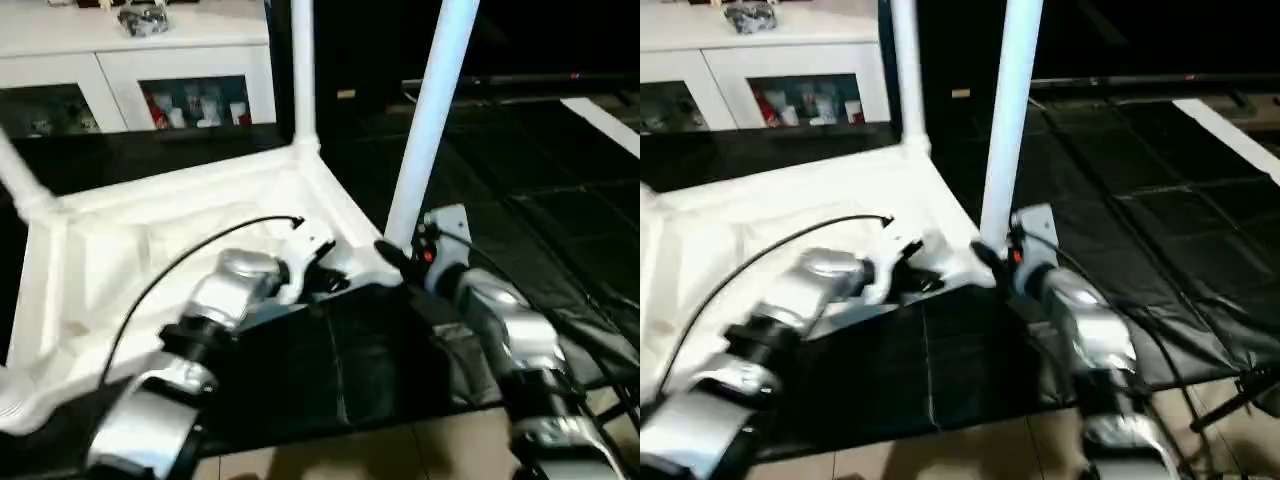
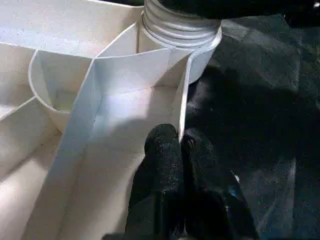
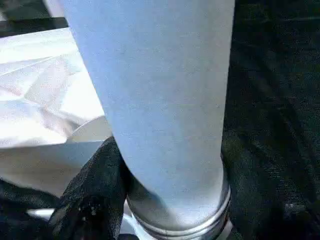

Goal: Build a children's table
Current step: Rotate leg to tighten

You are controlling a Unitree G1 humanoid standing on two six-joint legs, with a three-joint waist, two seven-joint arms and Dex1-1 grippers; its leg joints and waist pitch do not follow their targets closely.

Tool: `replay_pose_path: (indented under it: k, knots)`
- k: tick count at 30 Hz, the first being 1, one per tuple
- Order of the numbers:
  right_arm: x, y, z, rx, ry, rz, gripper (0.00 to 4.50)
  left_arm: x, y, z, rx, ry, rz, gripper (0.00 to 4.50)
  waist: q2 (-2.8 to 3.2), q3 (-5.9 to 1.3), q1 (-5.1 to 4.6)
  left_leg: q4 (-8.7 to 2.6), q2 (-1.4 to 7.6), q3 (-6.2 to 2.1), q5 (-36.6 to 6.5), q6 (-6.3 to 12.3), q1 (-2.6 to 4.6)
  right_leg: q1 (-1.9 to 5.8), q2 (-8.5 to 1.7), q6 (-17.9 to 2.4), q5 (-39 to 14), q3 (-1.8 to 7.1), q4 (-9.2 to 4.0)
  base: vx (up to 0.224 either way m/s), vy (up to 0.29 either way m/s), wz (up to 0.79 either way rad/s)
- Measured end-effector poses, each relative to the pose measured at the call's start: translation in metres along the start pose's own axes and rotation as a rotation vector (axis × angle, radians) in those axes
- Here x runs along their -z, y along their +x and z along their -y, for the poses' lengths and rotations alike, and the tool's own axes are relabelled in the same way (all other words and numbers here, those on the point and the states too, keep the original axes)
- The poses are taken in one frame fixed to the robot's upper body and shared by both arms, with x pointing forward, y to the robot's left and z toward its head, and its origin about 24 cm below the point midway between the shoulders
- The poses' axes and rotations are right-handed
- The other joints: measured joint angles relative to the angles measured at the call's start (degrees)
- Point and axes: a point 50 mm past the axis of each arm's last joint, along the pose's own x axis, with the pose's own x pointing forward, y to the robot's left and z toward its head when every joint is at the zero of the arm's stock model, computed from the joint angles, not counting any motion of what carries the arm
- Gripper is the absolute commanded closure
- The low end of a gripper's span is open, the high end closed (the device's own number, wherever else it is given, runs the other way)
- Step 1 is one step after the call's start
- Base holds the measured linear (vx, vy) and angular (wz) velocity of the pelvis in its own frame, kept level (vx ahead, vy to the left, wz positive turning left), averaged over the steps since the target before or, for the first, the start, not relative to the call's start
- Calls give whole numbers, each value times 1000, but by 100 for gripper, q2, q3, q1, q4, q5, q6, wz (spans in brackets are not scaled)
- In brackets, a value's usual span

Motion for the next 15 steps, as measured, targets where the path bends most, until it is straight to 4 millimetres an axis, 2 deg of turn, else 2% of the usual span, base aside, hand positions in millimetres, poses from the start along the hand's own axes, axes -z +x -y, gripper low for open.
replay_pose_path:
  k: [1,2,6,8,11,13,15]
  knots:
    - [0,0,0,3,-1,1,206,0,0,0,-3,0,-1,450,0,0,-3,0,0,0,0,0,0,0,0,0,0,0,-1,0,0,0]
    - [0,1,0,4,-2,6,137,-1,0,0,-5,2,-3,450,0,0,-3,0,0,0,0,0,-2,-2,0,0,0,0,-1,0,0,0]
    - [1,0,-2,-6,-13,24,131,-3,0,1,-7,19,-8,450,-1,1,0,0,0,0,1,0,-21,-23,0,-1,1,0,0,0,0,0]
    - [2,-4,0,-14,-22,32,100,-4,-1,2,5,27,-9,450,0,1,11,0,0,0,1,1,-36,-36,0,-1,1,0,0,0,0,0]
    - [3,-13,4,-75,-42,50,81,-4,-3,2,42,73,-3,450,1,1,26,1,2,-1,6,14,-73,-65,0,-1,1,-3,0,0,0,0]
    - [5,-19,8,-112,-55,58,46,-3,-5,2,69,93,0,450,2,1,33,2,2,-1,15,34,-81,-72,0,-1,1,-3,1,0,0,0]
    - [5,-25,13,-156,-75,58,43,-2,-8,1,93,117,1,450,5,3,35,5,2,-1,16,36,-82,-73,0,-1,1,-4,2,0,0,0]
